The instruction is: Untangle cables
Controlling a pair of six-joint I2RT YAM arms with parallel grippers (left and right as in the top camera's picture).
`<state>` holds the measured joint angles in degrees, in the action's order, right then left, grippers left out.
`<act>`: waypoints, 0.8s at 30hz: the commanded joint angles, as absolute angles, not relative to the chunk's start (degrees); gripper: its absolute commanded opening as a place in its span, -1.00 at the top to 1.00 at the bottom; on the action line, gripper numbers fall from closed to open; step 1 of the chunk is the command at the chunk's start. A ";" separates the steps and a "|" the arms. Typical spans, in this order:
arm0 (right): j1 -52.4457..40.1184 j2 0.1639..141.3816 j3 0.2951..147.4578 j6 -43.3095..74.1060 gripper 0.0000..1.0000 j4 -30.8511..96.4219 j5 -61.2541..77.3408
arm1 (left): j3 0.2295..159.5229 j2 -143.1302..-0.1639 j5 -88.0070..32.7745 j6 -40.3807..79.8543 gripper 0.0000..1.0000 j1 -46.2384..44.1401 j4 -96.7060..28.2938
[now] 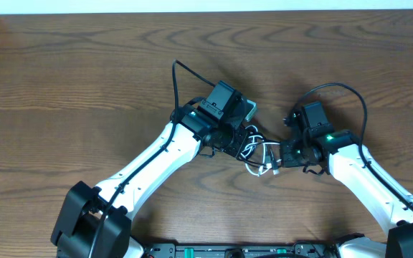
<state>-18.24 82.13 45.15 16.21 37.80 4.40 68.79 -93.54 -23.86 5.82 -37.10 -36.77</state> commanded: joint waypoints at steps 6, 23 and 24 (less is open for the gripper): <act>-18.22 82.43 45.95 36.91 0.98 44.82 -18.87 | 68.58 -93.23 -23.27 5.87 0.85 -36.99 -38.15; -16.16 82.43 45.25 21.17 -0.18 37.30 1.17 | 68.58 -93.23 -23.03 5.87 0.85 -36.99 -38.94; -16.19 82.43 45.25 16.51 -0.22 35.83 6.94 | 68.58 -93.23 -22.92 5.87 0.85 -36.99 -38.96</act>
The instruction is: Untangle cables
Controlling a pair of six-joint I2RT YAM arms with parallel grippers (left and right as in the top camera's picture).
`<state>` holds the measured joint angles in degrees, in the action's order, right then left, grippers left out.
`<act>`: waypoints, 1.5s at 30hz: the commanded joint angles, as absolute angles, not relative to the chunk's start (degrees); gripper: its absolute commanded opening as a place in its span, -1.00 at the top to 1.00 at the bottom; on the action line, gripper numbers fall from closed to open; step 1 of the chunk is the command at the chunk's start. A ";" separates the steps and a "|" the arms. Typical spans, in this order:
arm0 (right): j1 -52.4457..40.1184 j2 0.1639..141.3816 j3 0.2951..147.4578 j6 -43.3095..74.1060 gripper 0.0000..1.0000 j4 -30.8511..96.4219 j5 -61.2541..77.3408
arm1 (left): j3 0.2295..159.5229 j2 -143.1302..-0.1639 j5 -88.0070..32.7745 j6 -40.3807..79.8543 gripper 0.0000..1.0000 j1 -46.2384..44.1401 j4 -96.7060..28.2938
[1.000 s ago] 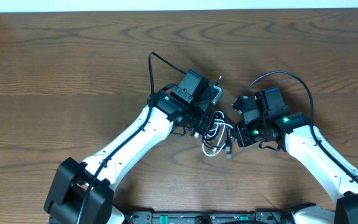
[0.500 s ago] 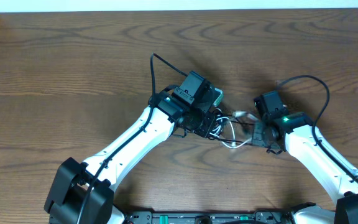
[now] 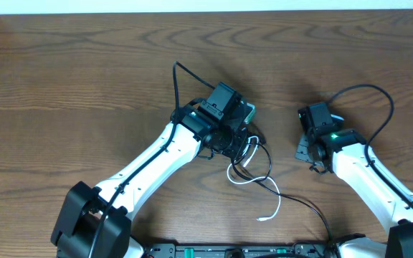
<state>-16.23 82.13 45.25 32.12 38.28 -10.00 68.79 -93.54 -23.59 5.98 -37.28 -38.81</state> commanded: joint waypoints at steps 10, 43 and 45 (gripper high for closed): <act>-18.28 82.43 45.25 0.60 -0.35 31.42 30.35 | 68.58 -93.23 -22.85 5.87 0.85 -36.99 -38.96; -19.18 88.95 45.19 26.87 0.98 33.52 -6.48 | 68.58 -93.23 -22.85 5.85 0.85 -36.99 -39.33; -19.16 88.95 45.19 34.52 0.98 36.93 -12.12 | 68.58 -93.23 -22.83 5.85 0.85 -36.99 -39.62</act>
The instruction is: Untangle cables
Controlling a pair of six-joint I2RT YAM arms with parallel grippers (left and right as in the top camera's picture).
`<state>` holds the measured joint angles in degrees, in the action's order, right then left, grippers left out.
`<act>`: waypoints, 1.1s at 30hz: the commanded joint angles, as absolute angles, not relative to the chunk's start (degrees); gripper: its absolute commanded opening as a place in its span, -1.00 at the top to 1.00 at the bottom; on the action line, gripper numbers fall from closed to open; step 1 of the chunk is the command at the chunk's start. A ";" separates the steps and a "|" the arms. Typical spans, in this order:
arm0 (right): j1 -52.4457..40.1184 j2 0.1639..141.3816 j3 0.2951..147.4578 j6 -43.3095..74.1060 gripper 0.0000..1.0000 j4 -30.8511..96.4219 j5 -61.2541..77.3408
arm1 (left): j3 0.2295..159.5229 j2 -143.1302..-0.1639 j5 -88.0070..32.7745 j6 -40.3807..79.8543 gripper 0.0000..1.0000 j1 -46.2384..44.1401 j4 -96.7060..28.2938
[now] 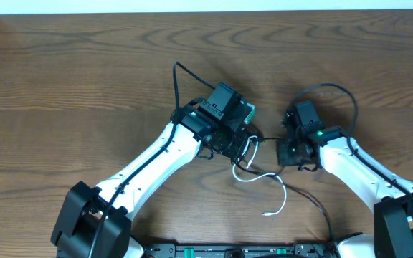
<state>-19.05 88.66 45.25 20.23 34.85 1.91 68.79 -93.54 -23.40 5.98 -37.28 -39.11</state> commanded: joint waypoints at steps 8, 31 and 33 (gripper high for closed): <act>-19.18 88.95 45.15 41.36 -0.22 39.24 -15.99 | 68.58 -93.23 -22.81 5.82 0.85 -36.99 -39.62; -19.05 88.95 45.15 26.70 -0.68 31.86 0.97 | 68.58 -93.23 -31.11 -12.08 0.85 -36.99 -39.33; -19.05 88.95 45.15 29.52 -0.63 33.39 -2.15 | 68.58 -93.23 -31.11 -10.28 0.85 -36.99 -37.60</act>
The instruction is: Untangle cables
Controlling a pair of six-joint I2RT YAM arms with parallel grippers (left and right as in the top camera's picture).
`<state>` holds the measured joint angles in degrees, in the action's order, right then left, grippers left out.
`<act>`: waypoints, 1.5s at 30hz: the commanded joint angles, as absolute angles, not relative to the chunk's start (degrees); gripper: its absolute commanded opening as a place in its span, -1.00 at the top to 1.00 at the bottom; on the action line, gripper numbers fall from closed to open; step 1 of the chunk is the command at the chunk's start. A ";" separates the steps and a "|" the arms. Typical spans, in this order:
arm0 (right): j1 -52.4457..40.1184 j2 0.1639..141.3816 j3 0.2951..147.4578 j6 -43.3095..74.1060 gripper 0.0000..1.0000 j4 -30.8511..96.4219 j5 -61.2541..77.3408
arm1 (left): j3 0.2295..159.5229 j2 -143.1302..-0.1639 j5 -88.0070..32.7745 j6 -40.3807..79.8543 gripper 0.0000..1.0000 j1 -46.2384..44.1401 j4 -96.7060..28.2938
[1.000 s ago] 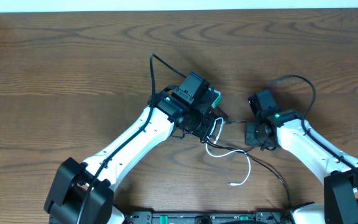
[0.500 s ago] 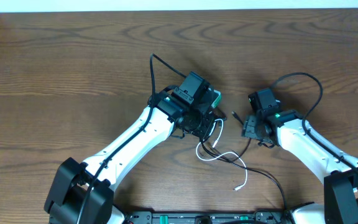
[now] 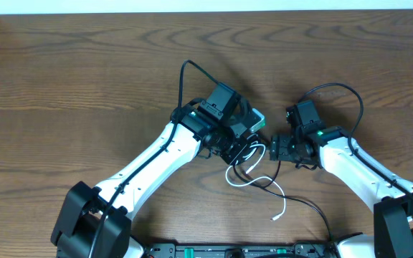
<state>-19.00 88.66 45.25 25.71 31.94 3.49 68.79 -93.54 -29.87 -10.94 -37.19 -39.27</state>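
A tangle of white cable (image 3: 253, 179) and black cable (image 3: 303, 204) lies at the table's middle. The white one loops below the grippers, and its free end (image 3: 277, 216) rests toward the front. The black one trails off to the front right. My left gripper (image 3: 247, 145) reaches in from the left and is shut on the knot of cables. My right gripper (image 3: 271, 147) faces it from the right, fingertips right at the knot. From overhead I cannot make out whether its jaws are closed. The strands between the two grippers are partly hidden.
The wooden table (image 3: 84, 72) carries nothing but the cables and arms. Each arm's own black lead arcs above its wrist, the left lead (image 3: 185, 79) and the right lead (image 3: 335, 89). A black rail (image 3: 235, 251) runs along the front edge.
My right gripper has shifted a little left, closer to the knot. The left gripper has turned slightly rightward. The white loop hangs lower and its free end lies a bit further right.
At first both grippers met at a tight tangle. Then the right one stood off to the right, with the white end and a black strand drawn out toward the front. After that it was back beside the knot, and now it is right against it.
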 commanded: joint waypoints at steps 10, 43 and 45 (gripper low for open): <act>-17.45 88.36 45.17 29.04 -0.69 35.40 -2.72 | 68.58 -93.23 -35.64 -9.26 0.85 -36.99 -38.74; -17.45 72.23 45.17 14.72 -0.82 31.16 14.02 | 68.49 -93.23 -21.56 -9.06 -0.33 -36.95 -39.66; -17.45 72.23 45.17 14.72 -0.83 31.16 14.02 | 68.45 -93.43 -18.37 -7.92 -0.33 -36.95 -40.36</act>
